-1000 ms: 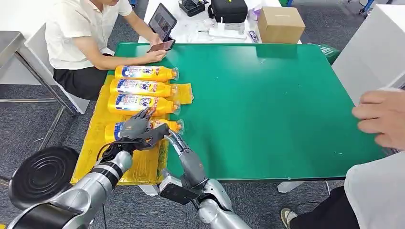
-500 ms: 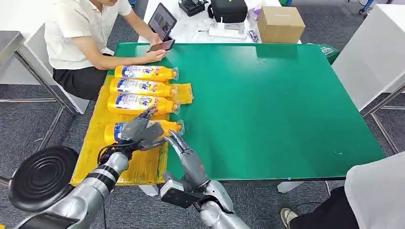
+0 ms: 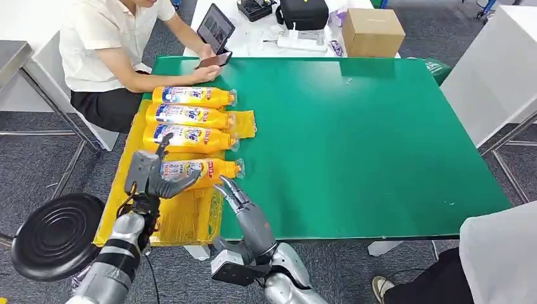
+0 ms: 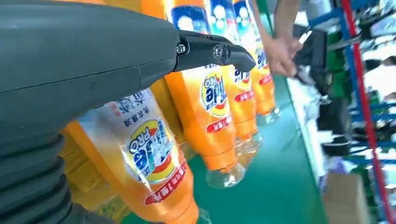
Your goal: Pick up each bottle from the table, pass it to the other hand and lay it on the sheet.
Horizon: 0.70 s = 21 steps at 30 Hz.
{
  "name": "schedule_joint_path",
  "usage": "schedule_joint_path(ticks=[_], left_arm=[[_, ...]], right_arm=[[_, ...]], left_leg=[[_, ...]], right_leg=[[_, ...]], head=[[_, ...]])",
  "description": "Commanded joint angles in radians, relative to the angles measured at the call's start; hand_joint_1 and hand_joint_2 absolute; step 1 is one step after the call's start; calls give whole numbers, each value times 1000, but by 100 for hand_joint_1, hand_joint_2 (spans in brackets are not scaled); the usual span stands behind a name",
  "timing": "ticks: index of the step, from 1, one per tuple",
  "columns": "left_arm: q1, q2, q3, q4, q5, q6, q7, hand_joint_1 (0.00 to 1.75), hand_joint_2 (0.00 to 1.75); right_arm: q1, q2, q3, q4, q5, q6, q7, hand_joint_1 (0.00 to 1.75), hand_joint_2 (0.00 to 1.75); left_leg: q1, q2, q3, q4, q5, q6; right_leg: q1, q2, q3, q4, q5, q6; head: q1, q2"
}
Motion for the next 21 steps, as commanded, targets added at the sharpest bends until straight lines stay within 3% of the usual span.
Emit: schedule_joint_path(ticks=[1, 3, 4, 9, 12, 13, 15, 16, 17, 18, 21], left_arm=[[105, 38, -75, -188, 24, 7, 5, 0, 175], [164, 49, -107, -255, 16, -9, -28, 0, 175], [206, 51, -120, -301, 17, -19, -35, 0, 175], [408, 77, -178, -528, 45, -26, -69, 0, 175], [435, 59, -173, -575, 67, 13, -72, 0, 175], [435, 59, -173, -575, 67, 13, -72, 0, 0], [422, 31, -170, -557, 141, 16, -21, 0, 0], [418, 31, -177, -547, 143, 39, -19, 0, 175], [417, 25, -178, -537, 150, 58, -24, 0, 175], [421, 28, -186, -532, 167, 70, -19, 0, 175], [435, 46, -202, -546, 165, 75, -35, 0, 175]], right_arm=[[8, -60, -2, -31, -14, -1, -1, 0, 0], [42, -69, -52, -81, -71, -4, -21, 0, 0], [62, -85, -78, -117, -97, 10, -31, 0, 175], [214, -109, -297, -341, -254, 52, -143, 0, 175], [265, -160, -275, -519, -360, 4, -149, 0, 175], [265, -160, -275, -519, -360, 4, -149, 0, 175], [279, -171, -258, -584, -425, -41, -149, 0, 175], [284, -176, -261, -572, -450, -15, -149, 0, 175], [293, -177, -278, -584, -464, -17, -149, 0, 175], [299, -181, -291, -578, -466, -23, -149, 0, 0], [313, -178, -339, -522, -498, 34, -149, 0, 0]], left_leg=[[-1, 0, 2, -1, -1, 0], [-1, 0, 1, -1, -1, 0], [-1, 0, 2, -1, -1, 0], [-4, 2, 13, -4, -6, 1], [-2, 0, 3, 0, -4, 1], [-2, 0, 5, 0, -5, 1], [-2, -1, 1, 0, -5, 0], [-3, -3, 3, 1, -6, 0], [-2, -3, -1, 1, -4, 0], [-2, -2, 0, 0, -4, 0], [-2, -2, 0, -1, -4, 0]], right_leg=[[-1, -1, 2, -1, -1, 0], [0, -1, 1, -1, -1, 0], [-1, -1, 2, -1, -1, 0], [-3, -1, 11, -2, -6, -1], [-2, -2, 2, 0, -4, 0], [-2, -2, 4, 0, -5, 0], [-2, -3, 1, 0, -4, 0], [-2, -5, 4, 1, -7, -1], [-1, -4, -1, 1, -4, -1], [-2, -3, 0, 0, -4, -1], [-1, -3, -1, -1, -3, -1]], head=[[0, 0], [0, 0], [0, 0], [0, 0], [0, 0], [0, 0], [0, 0], [0, 0], [0, 0], [0, 0], [-1, 0]])
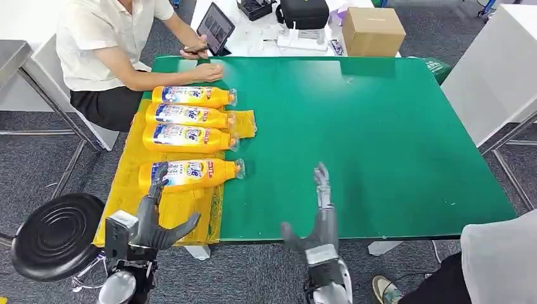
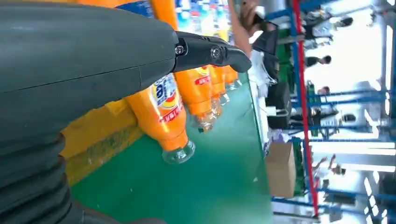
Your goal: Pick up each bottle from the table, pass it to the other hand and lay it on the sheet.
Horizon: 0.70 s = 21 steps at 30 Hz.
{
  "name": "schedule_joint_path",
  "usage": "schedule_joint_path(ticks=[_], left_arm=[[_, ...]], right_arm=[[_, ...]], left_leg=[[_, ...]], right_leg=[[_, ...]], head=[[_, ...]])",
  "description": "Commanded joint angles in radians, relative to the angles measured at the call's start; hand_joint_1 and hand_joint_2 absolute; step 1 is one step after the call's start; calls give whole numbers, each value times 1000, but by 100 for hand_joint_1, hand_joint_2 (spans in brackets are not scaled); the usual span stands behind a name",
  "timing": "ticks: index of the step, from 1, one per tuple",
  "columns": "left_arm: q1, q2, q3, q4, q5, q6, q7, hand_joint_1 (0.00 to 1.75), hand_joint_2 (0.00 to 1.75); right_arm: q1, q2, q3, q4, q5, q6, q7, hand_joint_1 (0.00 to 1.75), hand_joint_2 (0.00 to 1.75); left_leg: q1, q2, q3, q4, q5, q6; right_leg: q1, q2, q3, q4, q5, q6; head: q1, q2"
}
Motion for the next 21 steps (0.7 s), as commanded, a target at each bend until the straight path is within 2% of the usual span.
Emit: schedule_joint_path(ticks=[1, 5, 7, 9, 10, 11, 13, 15, 18, 20, 21], left_arm=[[40, 22, -62, -35, 32, 43, -1, 0, 175], [51, 20, -57, -35, 34, 54, 5, 0, 175], [82, 28, -59, -43, 53, 76, 35, 0, 175], [111, 36, -69, -44, 57, 90, 29, 0, 175], [116, 26, -67, -39, 52, 102, 11, 0, 175], [118, -7, -53, -31, 66, 120, -21, 0, 175], [100, -46, -52, -11, 91, 125, -46, 0, 175], [79, -67, -72, 8, 93, 141, -111, 0, 175], [67, -76, -95, 14, 55, 185, -141, 0, 175], [54, -81, -111, 31, 75, 170, -146, 0, 175], [52, -79, -115, 38, 85, 165, -149, 0, 175]], right_arm=[[74, -47, -139, -61, -84, 73, 0, 0, 0], [78, -35, -167, -32, -102, 88, 0, 0, 0], [94, 28, -245, 16, -84, 120, 0, 0, 0], [96, 62, -266, 34, 5, 73, 74, 0, 0], [89, 62, -257, 54, 59, 52, 130, 0, 0], [81, 95, -258, 71, 120, -19, 182, 0, 0], [72, 109, -221, 74, 97, -6, 186, 0, 0], [72, 119, -191, 60, 60, -50, 171, 0, 0], [76, 99, -163, 20, -9, -38, 174, 0, 0], [81, 90, -175, -17, -14, -74, 118, 0, 0], [85, 79, -181, -36, -69, -31, 119, 0, 0]], left_leg=[[-1, -1, 4, -1, 0, 0], [0, 0, 3, -1, 0, 0], [0, 0, 5, -2, -1, 0], [-1, 1, 8, -3, -2, 0], [0, 1, 6, -2, -1, 0], [-1, 2, 9, -3, -2, 0], [0, 2, 4, -1, -1, 0], [0, 0, 5, -1, -1, 0], [0, 0, 5, -1, 0, 0], [-1, 0, 6, -2, 0, 0], [-1, 0, 5, -2, 0, 0]], right_leg=[[-1, -3, 4, -1, -1, 0], [0, -1, 3, -1, -1, 0], [0, -1, 5, -1, -1, 0], [0, -1, 8, -2, -2, -1], [0, 0, 6, -1, -1, -1], [-1, 0, 9, -2, -2, -1], [0, 0, 4, -1, -1, -1], [0, -2, 5, -1, -1, -1], [0, -2, 4, -1, -1, -1], [-1, -2, 6, -1, -1, 0], [0, -2, 5, -1, -1, 0]], head=[[0, 0], [0, 0], [0, 0], [0, 0], [0, 0], [0, 0], [0, 0], [0, 0], [0, 0], [0, 0], [0, 0]])
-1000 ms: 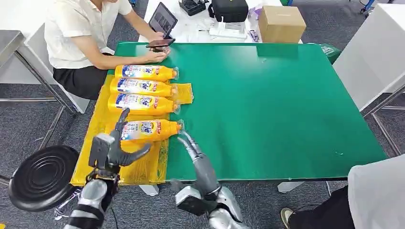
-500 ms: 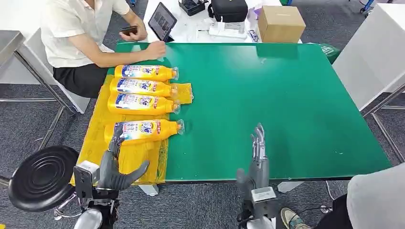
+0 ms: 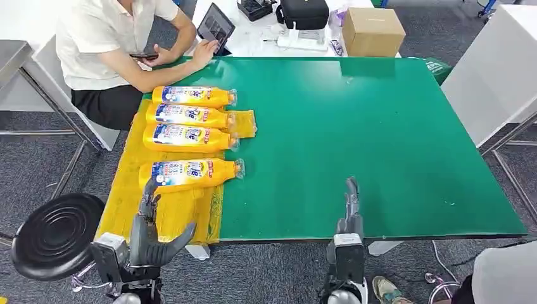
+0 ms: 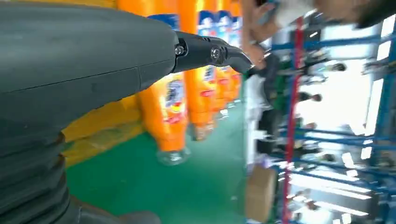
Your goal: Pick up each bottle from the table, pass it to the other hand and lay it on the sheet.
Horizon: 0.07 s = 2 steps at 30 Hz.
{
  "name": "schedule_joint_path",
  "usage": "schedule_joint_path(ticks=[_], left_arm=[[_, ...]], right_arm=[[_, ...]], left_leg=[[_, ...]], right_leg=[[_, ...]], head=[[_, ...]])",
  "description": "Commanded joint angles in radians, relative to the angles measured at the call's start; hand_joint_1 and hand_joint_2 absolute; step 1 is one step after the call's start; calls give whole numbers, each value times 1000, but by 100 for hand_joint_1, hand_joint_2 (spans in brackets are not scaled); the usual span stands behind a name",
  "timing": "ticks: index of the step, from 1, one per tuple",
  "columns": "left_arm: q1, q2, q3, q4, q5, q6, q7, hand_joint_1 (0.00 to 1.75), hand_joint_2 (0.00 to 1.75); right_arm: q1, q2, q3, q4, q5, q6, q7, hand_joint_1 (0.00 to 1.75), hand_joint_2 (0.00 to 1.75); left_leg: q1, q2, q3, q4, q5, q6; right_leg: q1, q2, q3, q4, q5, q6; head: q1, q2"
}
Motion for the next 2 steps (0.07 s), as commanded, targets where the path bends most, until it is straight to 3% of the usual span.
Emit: schedule_joint_path(ticks=[1, 2], left_arm=[[-49, -27, -63, 93, 27, 8, -20, 0, 175], [-50, -25, -64, 97, 30, 10, -22, 0, 175]], right_arm=[[3, -18, -7, -38, -142, 24, -54, 0, 0], [15, -22, -17, -53, -168, 47, -67, 0, 0]], left_leg=[[-2, -1, 7, -2, -1, 0], [-1, -2, 4, -1, 0, 0]], right_leg=[[-1, -3, 7, -1, -2, 0], [-1, -3, 5, -1, -1, 0]], head=[[0, 0], [0, 0]])
